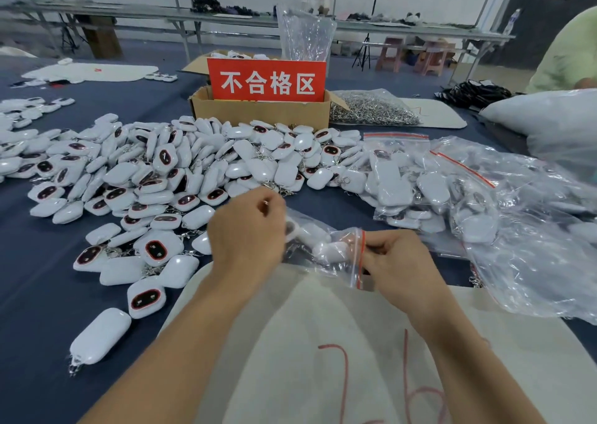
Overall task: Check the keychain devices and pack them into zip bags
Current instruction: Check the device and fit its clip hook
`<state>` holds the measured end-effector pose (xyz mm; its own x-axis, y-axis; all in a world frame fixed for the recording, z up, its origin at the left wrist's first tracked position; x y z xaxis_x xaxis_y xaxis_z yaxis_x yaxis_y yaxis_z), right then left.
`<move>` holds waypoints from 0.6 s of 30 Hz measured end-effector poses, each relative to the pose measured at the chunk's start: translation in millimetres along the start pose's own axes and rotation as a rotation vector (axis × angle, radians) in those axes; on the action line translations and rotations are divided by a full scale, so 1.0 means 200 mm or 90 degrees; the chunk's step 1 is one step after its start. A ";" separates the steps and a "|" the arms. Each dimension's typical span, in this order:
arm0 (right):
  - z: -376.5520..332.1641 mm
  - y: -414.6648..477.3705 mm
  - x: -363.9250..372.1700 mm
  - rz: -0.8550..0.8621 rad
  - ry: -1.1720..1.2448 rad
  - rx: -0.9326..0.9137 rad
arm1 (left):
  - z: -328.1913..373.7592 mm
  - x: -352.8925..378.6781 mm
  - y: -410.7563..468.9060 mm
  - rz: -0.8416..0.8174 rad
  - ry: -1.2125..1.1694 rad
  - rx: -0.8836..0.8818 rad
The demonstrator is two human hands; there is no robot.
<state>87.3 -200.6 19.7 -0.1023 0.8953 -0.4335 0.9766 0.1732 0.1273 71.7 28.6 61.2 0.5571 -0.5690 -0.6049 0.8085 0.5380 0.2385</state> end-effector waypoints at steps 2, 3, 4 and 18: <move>-0.01 0.00 0.03 -0.057 -0.010 -0.007 | -0.11 -0.03 0.08 0.002 0.001 -0.076; -0.03 -0.01 0.04 -0.085 -0.039 -0.023 | -0.15 -0.03 0.10 0.000 -0.010 -0.098; -0.05 -0.01 0.06 -0.112 -0.089 -0.047 | -0.17 -0.03 0.11 -0.001 -0.024 -0.113; -0.06 -0.02 -0.04 0.042 -0.247 -0.062 | -0.21 0.05 0.19 -0.139 0.118 0.024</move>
<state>81.1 -203.4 32.6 0.0568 0.6873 -0.7242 0.9543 0.1759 0.2417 99.9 70.0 31.7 0.3277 -0.5441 -0.7724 0.9142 0.3890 0.1138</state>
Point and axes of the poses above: each hand's wrist, its own y-axis towards the middle knuckle, its own x-axis out of the palm, z = x × y, the point moved 8 cm from there along y, towards the middle knuckle, and after that the axes turned 8 degrees about -x, right-handed, at the moved point
